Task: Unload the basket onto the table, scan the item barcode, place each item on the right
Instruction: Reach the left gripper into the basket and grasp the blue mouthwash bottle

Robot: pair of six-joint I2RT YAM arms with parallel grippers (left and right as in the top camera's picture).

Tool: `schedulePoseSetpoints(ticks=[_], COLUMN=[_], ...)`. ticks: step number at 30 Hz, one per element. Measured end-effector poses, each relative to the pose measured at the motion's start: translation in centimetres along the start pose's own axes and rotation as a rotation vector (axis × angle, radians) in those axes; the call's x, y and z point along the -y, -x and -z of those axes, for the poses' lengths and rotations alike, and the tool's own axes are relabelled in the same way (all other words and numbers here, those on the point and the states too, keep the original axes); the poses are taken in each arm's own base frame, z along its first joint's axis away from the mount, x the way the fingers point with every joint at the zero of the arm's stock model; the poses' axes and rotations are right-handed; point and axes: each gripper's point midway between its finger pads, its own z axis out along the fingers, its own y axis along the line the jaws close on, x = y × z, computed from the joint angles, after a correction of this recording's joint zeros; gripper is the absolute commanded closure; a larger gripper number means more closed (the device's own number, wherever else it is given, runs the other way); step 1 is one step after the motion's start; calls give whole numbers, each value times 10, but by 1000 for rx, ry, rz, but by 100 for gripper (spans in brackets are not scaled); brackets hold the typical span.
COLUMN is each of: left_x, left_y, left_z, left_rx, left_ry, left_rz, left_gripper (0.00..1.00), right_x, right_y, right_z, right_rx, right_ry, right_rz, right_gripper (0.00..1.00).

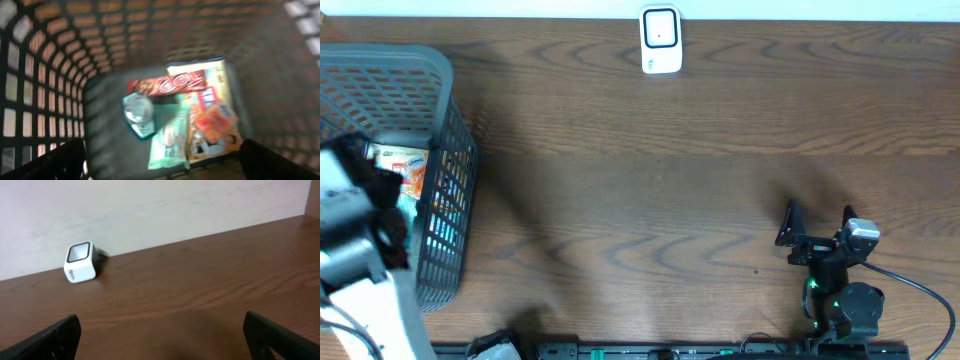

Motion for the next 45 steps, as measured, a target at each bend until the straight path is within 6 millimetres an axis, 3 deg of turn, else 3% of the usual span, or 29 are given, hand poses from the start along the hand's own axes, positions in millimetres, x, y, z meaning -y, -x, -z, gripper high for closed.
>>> schedulePoseSetpoints(ticks=[9,20,21,22,25,28,39,42,45], left_x=[-29,-26,-27,-25,-25,-24,-16,-8,3], left_y=[-25,-66,-66,-64,-62,-61,-61,-53,-35], left_z=[-69,-132,-133,-134,-136,-138,-131,-115,-84], left_rx=[-337,-583,-585,-580,-577,-574,-588,-562,-488], left_ry=[116,202,212,203,207,199,139,73,-38], left_rz=[172,167,163,165,162,162,163,169,177], left_gripper=[2,2,5,16,59,72,75,75,75], right_x=[0,0,0,0,0,0,0,0,0], right_y=[0,0,0,0,0,0,0,0,0], right_z=[0,0,0,0,0,0,0,0,0], right_rx=[0,0,0,0,-1,0,0,0,0], right_ry=[0,0,0,0,0,0,0,0,0], right_rz=[0,0,0,0,0,0,0,0,0], right_gripper=[1,1,1,1,1,1,1,1,1])
